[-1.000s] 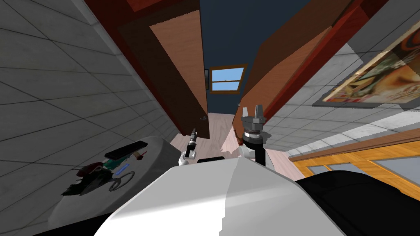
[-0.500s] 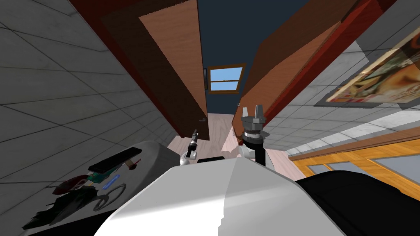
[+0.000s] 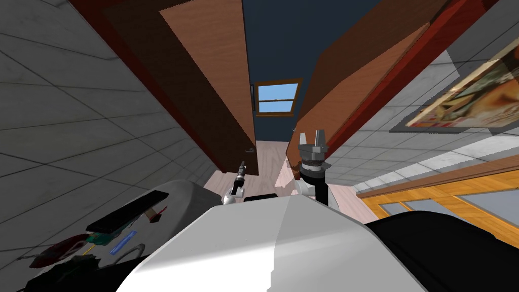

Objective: Push the door open

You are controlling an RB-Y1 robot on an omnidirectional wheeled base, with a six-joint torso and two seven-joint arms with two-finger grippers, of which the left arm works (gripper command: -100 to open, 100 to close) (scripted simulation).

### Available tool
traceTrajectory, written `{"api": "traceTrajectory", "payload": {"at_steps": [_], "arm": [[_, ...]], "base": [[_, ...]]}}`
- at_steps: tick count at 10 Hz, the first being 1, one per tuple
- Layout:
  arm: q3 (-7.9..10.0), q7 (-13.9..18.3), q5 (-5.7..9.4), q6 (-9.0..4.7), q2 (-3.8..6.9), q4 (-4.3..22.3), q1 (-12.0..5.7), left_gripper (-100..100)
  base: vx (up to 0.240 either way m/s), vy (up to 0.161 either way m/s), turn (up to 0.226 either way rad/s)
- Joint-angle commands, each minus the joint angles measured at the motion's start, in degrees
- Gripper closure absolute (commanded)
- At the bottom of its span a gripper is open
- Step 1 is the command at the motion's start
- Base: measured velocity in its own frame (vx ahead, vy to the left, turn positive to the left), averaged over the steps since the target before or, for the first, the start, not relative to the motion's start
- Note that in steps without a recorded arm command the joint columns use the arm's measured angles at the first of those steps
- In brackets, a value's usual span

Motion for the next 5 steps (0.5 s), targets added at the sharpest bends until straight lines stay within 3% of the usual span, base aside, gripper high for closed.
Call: {"api": "traceTrajectory", "payload": {"at_steps": [1, 5], "arm": [[-0.12, 0.0, 0.13, -0.38, -0.26, 1.7, -0.66, -100], [-0.37, 0.1, 0.43, -1.31, -0.95, 5.6, -2.25, -100]], "base": [[0.071, 0.025, -0.045], [0.078, 0.030, -0.042]]}}
